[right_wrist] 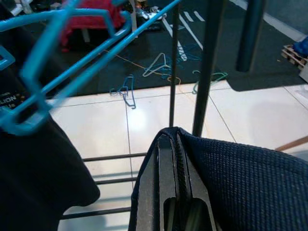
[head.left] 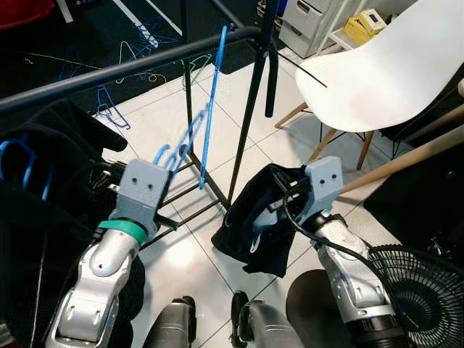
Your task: Hang hanger
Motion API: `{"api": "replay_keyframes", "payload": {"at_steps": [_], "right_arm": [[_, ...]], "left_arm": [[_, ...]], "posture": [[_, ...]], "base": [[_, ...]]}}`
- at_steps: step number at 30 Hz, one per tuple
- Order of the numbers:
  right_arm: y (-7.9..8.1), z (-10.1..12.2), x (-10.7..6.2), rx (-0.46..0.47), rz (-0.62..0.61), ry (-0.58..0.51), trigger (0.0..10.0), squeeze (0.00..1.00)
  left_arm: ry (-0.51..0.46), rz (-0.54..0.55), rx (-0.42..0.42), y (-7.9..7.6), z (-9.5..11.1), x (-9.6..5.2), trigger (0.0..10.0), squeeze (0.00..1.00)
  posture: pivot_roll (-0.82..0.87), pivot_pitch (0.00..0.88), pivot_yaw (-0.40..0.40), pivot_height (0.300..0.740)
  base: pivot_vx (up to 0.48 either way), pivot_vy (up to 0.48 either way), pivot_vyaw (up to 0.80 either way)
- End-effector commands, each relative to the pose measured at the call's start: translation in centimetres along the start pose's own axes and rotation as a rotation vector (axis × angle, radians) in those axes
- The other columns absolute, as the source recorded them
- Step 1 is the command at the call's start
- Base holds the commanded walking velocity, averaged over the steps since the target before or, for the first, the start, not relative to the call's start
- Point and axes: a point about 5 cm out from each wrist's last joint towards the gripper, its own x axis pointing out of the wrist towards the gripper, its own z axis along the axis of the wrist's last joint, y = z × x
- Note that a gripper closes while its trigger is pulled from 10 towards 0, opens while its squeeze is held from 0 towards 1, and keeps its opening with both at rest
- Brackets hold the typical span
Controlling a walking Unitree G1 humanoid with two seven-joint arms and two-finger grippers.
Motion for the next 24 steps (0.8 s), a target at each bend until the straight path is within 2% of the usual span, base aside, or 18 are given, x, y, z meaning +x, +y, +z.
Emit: {"api": "replay_keyframes", "payload": {"at_steps": [1,3,5,7,10,16,20,24], "right_arm": [[0.0,0.3,0.0,-0.015,0.001,-0.023,10.0,0.00],[0.2,0.4,0.2,-0.011,0.002,-0.032,10.0,0.00],[0.3,0.6,0.4,-0.013,0.004,-0.050,10.0,0.00],[0.2,0.7,0.4,-0.016,0.005,-0.055,10.0,0.00],[-0.3,1.1,0.5,-0.038,0.011,-0.066,10.0,0.00],[-1.2,1.8,0.8,-0.055,-0.012,-0.089,10.0,0.00],[-0.9,2.0,1.2,-0.052,-0.013,-0.106,10.0,0.00],[-0.5,2.0,1.3,-0.054,-0.005,-0.110,10.0,0.00]], "left_arm": [[0.002,0.010,-0.026,-0.1,-0.4,0.0,10.0,0.00],[-0.020,0.028,-0.016,-0.3,-0.3,0.1,10.0,0.00],[-0.076,0.035,0.101,-0.5,-0.2,-0.1,10.0,0.00],[-0.084,0.033,0.118,-0.4,-0.2,-0.2,10.0,0.00],[-0.087,0.044,0.101,0.2,-0.2,-0.3,10.0,0.00],[-0.120,0.062,0.068,0.4,0.6,0.2,10.0,0.00],[-0.151,0.047,0.056,-0.2,1.2,0.3,10.0,0.00],[-0.161,0.046,0.071,-0.2,1.2,0.0,10.0,0.00]], "posture": [[-0.01,0.118,-0.023,0.740],[-0.01,0.103,-0.027,0.740],[-0.01,0.089,-0.037,0.740],[-0.01,0.088,-0.038,0.740],[0.00,0.085,-0.045,0.740],[0.00,0.077,-0.048,0.740],[0.00,0.079,-0.045,0.740],[0.01,0.082,-0.044,0.740]], "base": [[0.000,0.000,0.00],[0.000,0.000,0.00],[0.000,0.000,0.00],[0.000,0.000,0.00],[0.000,0.000,0.00],[0.000,0.000,0.00],[-0.229,0.000,0.00],[-0.377,0.000,0.00]]}}
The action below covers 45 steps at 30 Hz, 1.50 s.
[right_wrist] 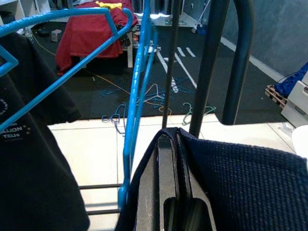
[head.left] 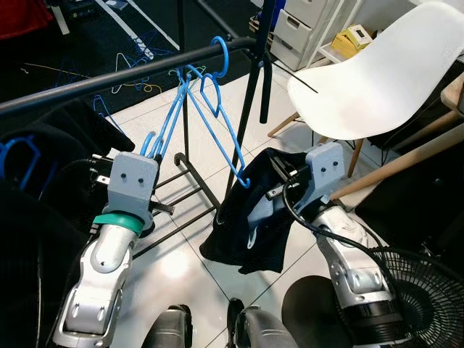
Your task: Hang hanger
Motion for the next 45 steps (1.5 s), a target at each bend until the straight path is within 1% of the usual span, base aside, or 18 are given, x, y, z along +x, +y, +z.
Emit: {"api": "replay_keyframes", "payload": {"at_steps": [1,5,13,18,28,30,34,36,39,41,44,45], "right_arm": [[-0.3,0.1,-0.1,-0.014,-0.011,-0.008,10.0,0.00],[0.0,0.0,0.1,-0.007,-0.004,-0.011,10.0,0.00],[0.2,-0.3,0.1,0.000,-0.005,-0.007,10.0,0.00],[0.3,-0.7,0.1,0.005,-0.020,0.003,10.0,0.00],[0.3,-0.7,0.4,0.000,-0.012,-0.001,10.0,0.00],[0.0,-0.3,0.7,-0.020,-0.005,-0.014,10.0,0.00],[-0.2,-0.1,0.9,-0.030,-0.004,-0.020,10.0,0.00],[-0.4,0.1,1.0,-0.043,-0.006,-0.028,10.0,0.00],[-1.8,1.8,2.0,-0.074,-0.029,-0.079,10.0,0.00],[-1.8,1.8,2.0,-0.074,-0.029,-0.079,10.0,0.00],[-2.2,2.3,2.4,-0.085,-0.033,-0.096,10.0,0.00],[-2.4,2.7,2.7,-0.095,-0.034,-0.107,10.0,0.00]], "left_arm": [[-0.005,-0.010,-0.004,-0.4,0.0,-0.3,10.0,0.00],[-0.012,-0.009,0.008,0.0,0.1,-0.5,10.0,0.00],[-0.008,-0.018,0.012,0.0,0.1,-0.7,10.0,0.00],[-0.013,-0.038,0.017,-0.2,0.3,-0.5,10.0,0.00],[-0.020,-0.044,0.022,-0.2,0.5,-0.3,10.0,0.00],[-0.030,-0.049,0.021,-0.2,0.7,-0.1,10.0,0.00],[-0.034,-0.052,0.020,-0.2,0.8,0.0,10.0,0.00],[-0.041,-0.061,0.017,-0.2,0.9,0.1,10.0,0.00],[-0.070,-0.149,-0.025,-1.2,2.0,0.7,10.0,0.00],[-0.070,-0.149,-0.025,-1.2,2.0,0.7,10.0,0.00],[-0.083,-0.177,-0.045,-1.6,2.5,1.0,10.0,0.00],[-0.099,-0.196,-0.060,-1.9,3.0,1.6,10.0,0.00]], "posture": [[0.01,0.082,-0.044,0.740],[0.03,0.092,-0.037,0.740],[0.03,0.098,-0.027,0.740],[0.04,0.106,-0.016,0.740],[0.04,0.108,-0.010,0.740],[0.04,0.107,-0.008,0.740],[0.04,0.107,-0.008,0.740],[0.04,0.106,-0.007,0.740],[0.04,0.103,-0.007,0.740],[0.04,0.103,-0.007,0.740],[0.04,0.098,-0.006,0.740],[0.04,0.096,-0.004,0.740]], "base": [[-0.379,0.000,0.00],[-0.382,0.000,0.00],[-0.385,0.000,0.00],[-0.386,0.000,0.00],[-0.388,0.000,0.00],[-0.377,0.000,0.00],[-0.343,0.000,0.00],[0.000,0.000,0.00],[0.000,0.000,0.00],[0.000,0.000,0.00],[0.000,0.000,0.00],[0.000,0.000,0.00]]}}
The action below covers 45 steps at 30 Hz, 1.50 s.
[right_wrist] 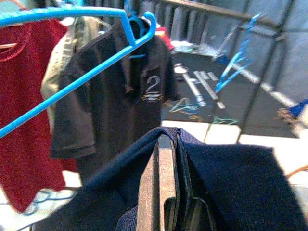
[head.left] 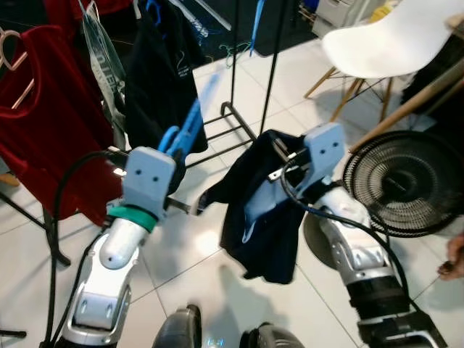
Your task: Hang hanger
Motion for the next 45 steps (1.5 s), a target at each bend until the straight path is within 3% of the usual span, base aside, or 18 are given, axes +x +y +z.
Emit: {"api": "replay_keyframes", "payload": {"at_steps": [1,22,25,26,28,33,34,39,41,44,45], "right_arm": [[0.0,0.7,0.5,-0.003,0.003,-0.040,10.0,0.00],[0.4,0.4,0.9,0.006,-0.003,-0.053,10.0,0.00],[-0.3,0.2,0.5,-0.021,0.042,-0.020,10.0,0.00],[-0.3,0.2,0.5,-0.021,0.042,-0.020,10.0,0.00],[-1.8,-0.1,-0.2,-0.010,0.058,0.027,10.0,0.00],[-3.4,-0.3,-1.2,0.024,0.074,0.076,10.0,0.00],[-4.5,-0.2,-1.8,0.057,0.102,0.107,10.0,0.00],[-6.1,0.2,-2.6,0.101,0.189,0.160,10.0,0.00],[-6.1,0.2,-2.6,0.101,0.189,0.160,10.0,0.00],[-8.6,0.1,-2.2,0.003,0.100,0.194,10.0,0.00],[-8.6,0.1,-2.2,0.003,0.100,0.194,10.0,0.00]], "left_arm": [[0.006,-0.013,-0.016,-0.1,0.0,0.3,10.0,0.00],[0.013,-0.059,0.000,0.0,-0.1,0.8,10.0,0.00],[-0.009,-0.140,0.258,1.2,-0.9,-0.3,10.0,0.00],[-0.009,-0.140,0.258,1.2,-0.9,-0.3,10.0,0.00],[-0.004,-0.193,0.392,2.5,-1.3,-1.1,10.0,0.00],[0.011,-0.234,0.471,3.6,-1.5,-1.7,10.0,0.00],[0.021,-0.256,0.521,3.9,-1.7,-1.9,10.0,0.00],[0.037,-0.287,0.605,4.0,-2.2,-1.9,10.0,0.00],[0.037,-0.287,0.605,4.0,-2.2,-1.9,10.0,0.00],[0.052,-0.457,0.646,3.1,-2.5,-2.7,10.0,0.00],[0.052,-0.457,0.646,3.1,-2.5,-2.7,10.0,0.00]], "posture": [[0.04,0.096,-0.004,0.740],[0.03,0.088,0.020,0.740],[0.04,0.090,0.014,0.740],[0.04,0.090,0.014,0.740],[0.04,0.102,0.007,0.740],[0.04,0.105,0.006,0.740],[0.03,0.111,0.002,0.740],[0.02,0.114,0.001,0.740],[0.02,0.114,0.001,0.740],[0.02,0.119,0.007,0.740],[0.02,0.119,0.007,0.740]], "base": [[0.000,0.000,0.00],[0.000,0.000,0.00],[0.000,0.000,0.00],[0.000,0.000,0.00],[0.000,0.000,0.00],[0.000,0.000,0.00],[0.000,0.000,0.00],[0.000,0.000,0.00],[0.000,0.000,0.00],[0.000,0.000,0.00],[0.000,0.000,0.00]]}}
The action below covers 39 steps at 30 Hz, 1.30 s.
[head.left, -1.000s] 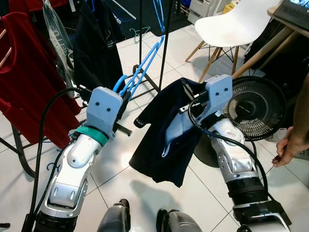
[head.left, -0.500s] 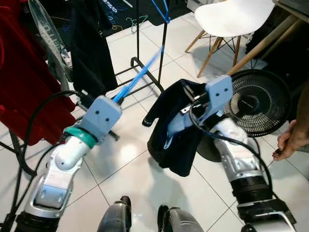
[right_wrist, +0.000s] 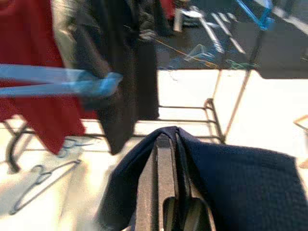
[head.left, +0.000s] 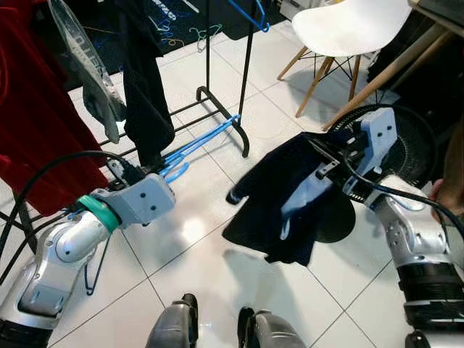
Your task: Hang hanger
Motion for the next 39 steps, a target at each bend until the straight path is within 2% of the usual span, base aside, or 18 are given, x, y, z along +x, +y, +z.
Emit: {"api": "replay_keyframes", "payload": {"at_steps": [1,2,3,5,7,12,14,18,19,22,27,29,35,37,38,39], "right_arm": [[-1.2,0.5,-0.3,-0.044,-0.051,-0.009,10.0,0.00],[-1.5,0.7,0.0,-0.065,-0.068,-0.012,10.0,0.00],[-1.5,0.7,0.0,-0.065,-0.068,-0.012,10.0,0.00],[0.5,1.4,2.1,-0.051,0.023,-0.049,10.0,0.00],[2.4,1.6,3.3,-0.052,0.117,-0.057,10.0,0.00],[3.1,1.5,3.5,-0.054,0.169,-0.046,10.0,0.00],[3.5,1.2,3.4,-0.049,0.205,-0.030,10.0,0.00],[3.6,1.0,3.5,-0.047,0.218,-0.026,10.0,0.00],[5.1,0.6,3.9,-0.024,0.274,-0.028,10.0,0.00],[5.1,0.6,3.9,-0.024,0.274,-0.028,10.0,0.00],[6.8,0.1,4.2,-0.003,0.340,-0.033,10.0,0.00],[7.4,0.5,4.3,-0.001,0.369,-0.046,10.0,0.00],[7.5,1.0,4.6,-0.007,0.379,-0.062,10.0,0.00],[8.3,2.3,5.6,-0.010,0.408,-0.110,10.0,0.00],[8.3,2.3,5.6,-0.010,0.408,-0.110,10.0,0.00],[9.1,3.2,6.3,-0.007,0.434,-0.145,10.0,0.00]], "left_arm": [[-0.015,-0.085,0.012,-1.0,0.2,-0.3,10.0,0.00],[-0.027,-0.145,0.013,-1.4,0.4,-0.5,10.0,0.00],[-0.027,-0.145,0.013,-1.4,0.4,-0.5,10.0,0.00],[-0.083,-0.255,-0.031,-2.8,1.6,-0.3,10.0,0.00],[-0.112,-0.321,-0.055,-3.6,2.3,-0.2,10.0,0.00],[-0.114,-0.354,-0.059,-3.7,2.4,-0.5,10.0,0.00],[-0.128,-0.334,-0.121,-3.3,2.7,-0.5,10.0,0.00],[-0.136,-0.320,-0.146,-3.2,2.9,-0.4,10.0,0.00],[-0.150,-0.252,-0.170,-2.9,3.2,0.6,10.0,0.00],[-0.150,-0.252,-0.170,-2.9,3.2,0.6,10.0,0.00],[-0.156,-0.213,-0.171,-2.7,3.5,1.5,10.0,0.00],[-0.158,-0.210,-0.175,-2.8,3.6,1.7,10.0,0.00],[-0.163,-0.222,-0.186,-3.0,3.8,1.7,10.0,0.00],[-0.168,-0.241,-0.193,-3.3,4.0,1.7,10.0,0.00],[-0.168,-0.241,-0.193,-3.3,4.0,1.7,10.0,0.00],[-0.170,-0.245,-0.196,-3.5,4.1,1.8,10.0,0.00]], "posture": [[0.02,0.119,0.007,0.740],[0.02,0.119,0.007,0.740],[0.02,0.119,0.007,0.740],[0.03,0.119,0.011,0.740],[0.04,0.120,0.010,0.740],[0.04,0.122,0.008,0.740],[0.05,0.125,0.008,0.740],[0.05,0.125,0.008,0.740],[0.05,0.125,0.013,0.740],[0.05,0.125,0.013,0.740],[0.05,0.128,0.016,0.740],[0.05,0.129,0.016,0.740],[0.04,0.129,0.019,0.740],[0.04,0.129,0.023,0.740],[0.04,0.129,0.023,0.740],[0.04,0.130,0.024,0.740]], "base": [[0.000,0.000,0.00],[0.000,0.000,0.00],[0.000,0.000,0.00],[0.000,0.000,0.00],[0.000,0.000,0.00],[0.000,0.000,0.00],[0.000,0.000,0.00],[0.000,0.000,0.00],[0.000,0.000,0.00],[0.000,0.000,0.00],[0.000,0.000,0.00],[0.000,0.000,0.00],[0.000,0.000,0.00],[0.000,0.000,0.00],[0.000,0.000,0.00],[0.000,0.000,0.00]]}}
